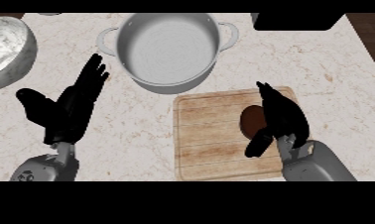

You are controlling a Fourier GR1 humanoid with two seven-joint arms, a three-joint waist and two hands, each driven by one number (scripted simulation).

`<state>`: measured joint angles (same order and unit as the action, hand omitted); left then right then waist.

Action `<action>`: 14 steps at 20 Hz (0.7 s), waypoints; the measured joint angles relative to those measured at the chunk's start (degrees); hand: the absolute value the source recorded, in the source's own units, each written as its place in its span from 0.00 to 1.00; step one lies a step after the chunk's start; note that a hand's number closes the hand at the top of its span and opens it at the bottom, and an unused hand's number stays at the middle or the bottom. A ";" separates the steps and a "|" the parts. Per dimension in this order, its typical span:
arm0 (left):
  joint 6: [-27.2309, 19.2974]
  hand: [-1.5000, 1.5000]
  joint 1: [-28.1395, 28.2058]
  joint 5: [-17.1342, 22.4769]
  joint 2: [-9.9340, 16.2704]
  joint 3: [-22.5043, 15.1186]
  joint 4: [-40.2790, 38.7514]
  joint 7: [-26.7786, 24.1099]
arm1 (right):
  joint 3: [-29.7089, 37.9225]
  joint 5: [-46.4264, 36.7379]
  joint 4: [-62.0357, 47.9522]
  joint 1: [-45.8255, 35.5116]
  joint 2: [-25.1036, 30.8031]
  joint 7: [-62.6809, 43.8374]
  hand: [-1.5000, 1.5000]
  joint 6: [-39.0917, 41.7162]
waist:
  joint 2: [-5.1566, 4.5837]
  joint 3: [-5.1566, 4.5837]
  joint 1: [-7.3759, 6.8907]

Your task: Pick the cupcake from the cutting board and place it in the pot

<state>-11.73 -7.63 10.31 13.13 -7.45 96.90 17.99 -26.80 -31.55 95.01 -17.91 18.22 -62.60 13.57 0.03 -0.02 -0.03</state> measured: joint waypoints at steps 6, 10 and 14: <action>0.90 0.50 -0.30 -1.21 -1.59 1.10 -0.05 0.40 | 1.59 -4.43 -2.59 -1.08 -3.95 4.46 1.00 0.65 | 0.06 -0.05 -0.04; 2.31 0.50 0.46 -1.57 -2.30 1.95 0.18 0.39 | 2.49 -8.31 -2.14 0.08 -5.43 6.57 1.00 0.37 | 0.11 -0.08 0.00; 2.69 0.50 0.22 -2.37 -3.07 2.33 -0.40 0.18 | 0.92 -12.42 -2.79 -0.11 -9.91 5.29 1.00 -0.13 | 0.04 -0.02 -0.04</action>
<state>-9.04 -7.41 7.94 10.06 -5.12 96.50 18.18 -25.89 -43.97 92.21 -18.02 8.31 -57.31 13.44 0.07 -0.05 -0.07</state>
